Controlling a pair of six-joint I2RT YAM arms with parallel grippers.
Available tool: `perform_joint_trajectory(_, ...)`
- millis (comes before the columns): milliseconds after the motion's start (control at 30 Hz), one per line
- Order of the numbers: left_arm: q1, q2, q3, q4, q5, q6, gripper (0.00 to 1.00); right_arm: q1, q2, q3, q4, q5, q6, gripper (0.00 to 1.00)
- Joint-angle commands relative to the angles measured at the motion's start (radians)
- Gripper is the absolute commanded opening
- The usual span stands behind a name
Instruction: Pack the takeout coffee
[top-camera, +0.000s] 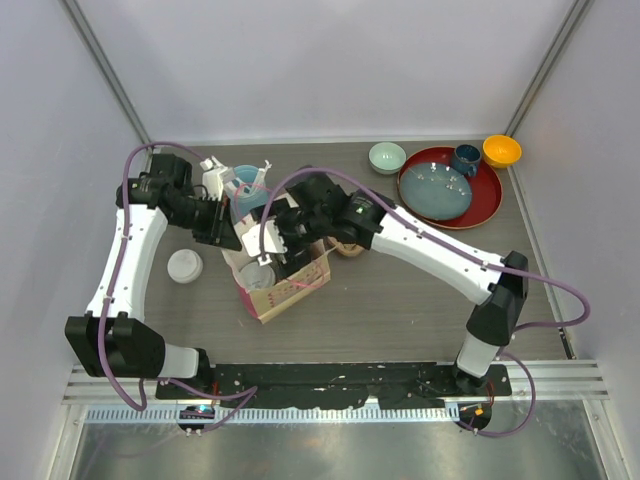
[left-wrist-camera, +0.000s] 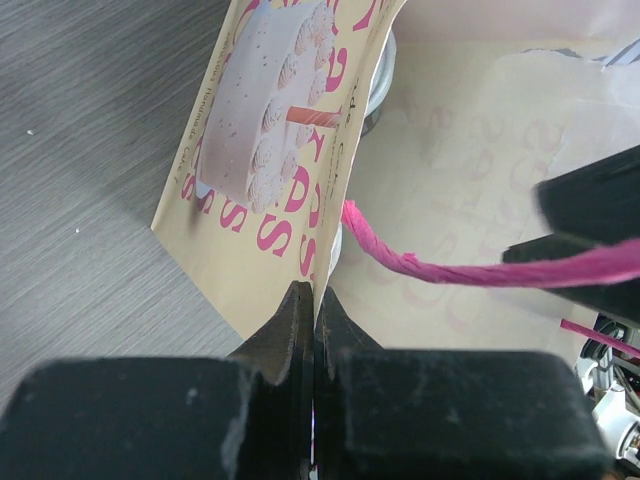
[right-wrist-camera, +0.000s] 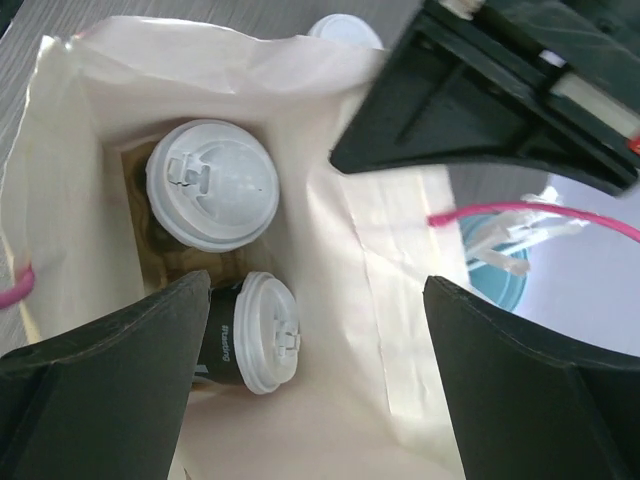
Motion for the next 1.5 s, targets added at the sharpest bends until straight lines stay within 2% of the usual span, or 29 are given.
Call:
perform_joint_trajectory(0,-0.001,0.003,0.031,-0.004,-0.017,0.029,0.0,-0.02,-0.104,-0.052,0.153,-0.094,0.087,0.93)
perform_joint_trajectory(133,-0.001,0.003,0.032,-0.004,-0.015,0.027,0.0,-0.044,-0.156,-0.095,0.222,-0.101,0.138,0.93)
perform_joint_trajectory(300,-0.001,0.006,0.037,-0.002,-0.012,0.023,0.0,-0.098,-0.242,-0.18,0.46,-0.103,0.403,0.93)
perform_joint_trajectory(467,-0.001,0.006,0.034,-0.005,-0.008,0.024,0.0,-0.133,-0.306,-0.22,0.596,0.055,0.656,0.96)
perform_joint_trajectory(800,-0.007,0.006,0.035,-0.004,0.0,0.029,0.0,-0.184,-0.374,-0.244,0.582,0.198,0.853,0.98)
perform_joint_trajectory(1033,-0.019,0.008,0.032,-0.004,-0.003,0.026,0.0,-0.202,-0.36,-0.223,0.538,0.215,0.949,0.98)
perform_joint_trajectory(1400,-0.042,0.003,0.034,0.002,-0.029,0.024,0.0,-0.227,-0.294,-0.206,0.467,0.339,1.016,0.98)
perform_joint_trajectory(1467,-0.042,0.003,0.043,0.002,-0.038,0.024,0.06,-0.233,-0.285,-0.204,0.455,0.346,1.025,0.98)
